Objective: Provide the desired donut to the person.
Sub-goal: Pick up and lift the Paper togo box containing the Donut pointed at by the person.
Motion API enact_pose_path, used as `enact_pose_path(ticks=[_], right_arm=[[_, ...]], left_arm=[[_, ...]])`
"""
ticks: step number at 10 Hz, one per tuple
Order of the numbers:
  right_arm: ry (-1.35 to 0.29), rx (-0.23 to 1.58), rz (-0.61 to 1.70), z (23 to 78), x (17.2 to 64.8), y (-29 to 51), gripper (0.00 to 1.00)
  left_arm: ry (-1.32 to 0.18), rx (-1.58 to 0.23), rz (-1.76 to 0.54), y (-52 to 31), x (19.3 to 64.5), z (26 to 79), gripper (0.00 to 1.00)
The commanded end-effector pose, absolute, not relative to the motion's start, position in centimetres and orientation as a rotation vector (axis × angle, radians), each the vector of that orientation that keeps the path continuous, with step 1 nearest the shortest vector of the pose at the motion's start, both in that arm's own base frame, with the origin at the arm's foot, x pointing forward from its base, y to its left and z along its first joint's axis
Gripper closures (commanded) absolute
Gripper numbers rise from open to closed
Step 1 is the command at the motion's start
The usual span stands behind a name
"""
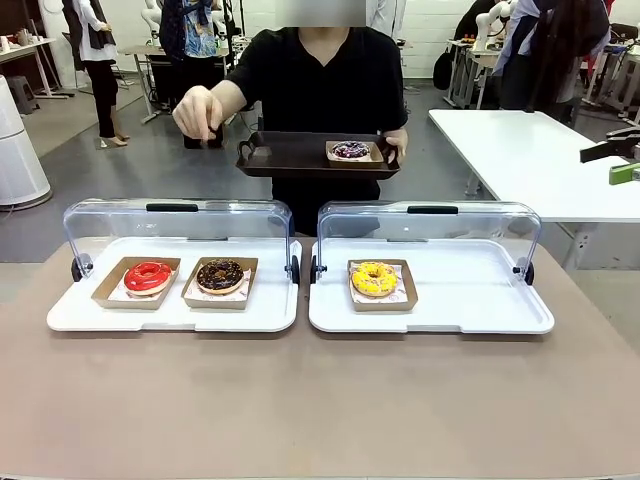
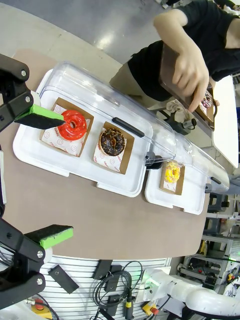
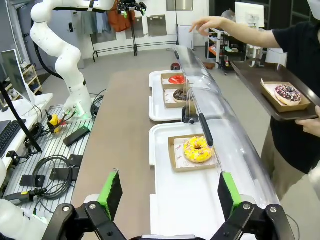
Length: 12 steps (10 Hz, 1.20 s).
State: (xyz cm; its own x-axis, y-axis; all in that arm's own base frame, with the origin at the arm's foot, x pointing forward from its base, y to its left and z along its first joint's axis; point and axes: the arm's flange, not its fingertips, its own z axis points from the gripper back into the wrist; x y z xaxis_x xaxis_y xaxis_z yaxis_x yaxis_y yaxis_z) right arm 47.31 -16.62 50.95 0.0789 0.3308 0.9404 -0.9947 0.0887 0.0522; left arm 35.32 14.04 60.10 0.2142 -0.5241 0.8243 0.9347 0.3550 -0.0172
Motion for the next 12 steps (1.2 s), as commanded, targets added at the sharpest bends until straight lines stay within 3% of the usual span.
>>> enact_pose_path(ticks=[1, 12], right_arm=[[-0.948, 0.943, 1.246, 50.96, 47.18, -16.67, 0.00], [-0.948, 0.943, 1.246, 50.96, 47.18, -16.67, 0.00]], left_arm=[[-0.839, -0.606, -1.104, 14.16, 35.20, 60.21, 0.00], [-0.835, -0.596, -1.099, 14.04, 35.32, 60.10, 0.00]])
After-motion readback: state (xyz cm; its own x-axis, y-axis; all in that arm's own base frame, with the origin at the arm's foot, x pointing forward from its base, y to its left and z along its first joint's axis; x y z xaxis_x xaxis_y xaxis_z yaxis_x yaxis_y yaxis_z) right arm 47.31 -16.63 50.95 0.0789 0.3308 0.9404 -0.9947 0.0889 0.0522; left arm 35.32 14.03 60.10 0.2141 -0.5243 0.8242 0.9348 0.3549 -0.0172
